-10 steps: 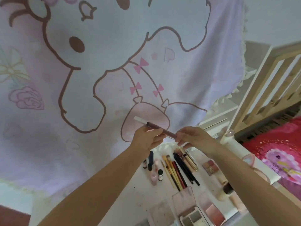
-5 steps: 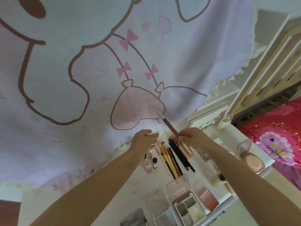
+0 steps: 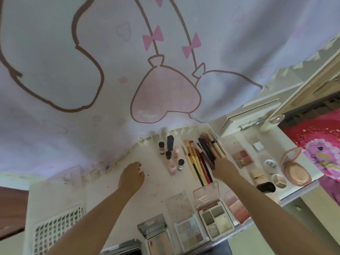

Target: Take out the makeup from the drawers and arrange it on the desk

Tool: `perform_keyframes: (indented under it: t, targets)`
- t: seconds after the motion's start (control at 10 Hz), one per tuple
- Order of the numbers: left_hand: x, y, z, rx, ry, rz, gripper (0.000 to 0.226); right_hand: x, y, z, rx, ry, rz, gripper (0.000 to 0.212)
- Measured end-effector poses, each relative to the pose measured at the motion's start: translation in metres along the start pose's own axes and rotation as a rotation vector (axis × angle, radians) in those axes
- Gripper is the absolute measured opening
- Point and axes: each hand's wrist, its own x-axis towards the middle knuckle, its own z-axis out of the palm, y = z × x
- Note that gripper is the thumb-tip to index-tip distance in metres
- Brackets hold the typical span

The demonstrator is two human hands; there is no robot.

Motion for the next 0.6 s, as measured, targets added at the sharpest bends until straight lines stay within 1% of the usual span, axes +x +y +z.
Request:
perform_keyframes:
  t: [0.2,0.3,0.4,0.5,0.6]
  targets:
    - [0.006,-0.014,0.009,0.223,-0.041,0.109,0.027,0.000,-0.008,0.000,0.005,0.003,0.006,0.011]
    - [0.003,-0.018,0.014,0.289,-0.018,0.157,0.029,0.001,-0.013,0.003,-0.045,-0.019,0.010,0.008]
    - [0.000,-0.021,0.019,0.331,-0.005,0.191,0.035,0.002,-0.015,0.001,-0.054,-0.041,0.039,0.009]
    - [-0.001,-0.025,0.023,0.310,-0.023,0.181,0.046,0.004,-0.010,0.003,-0.055,-0.029,0.045,0.011]
    - [-0.002,-0.028,0.029,0.351,-0.090,0.180,0.059,0.004,-0.013,-0.005,-0.030,0.011,0.034,0.016]
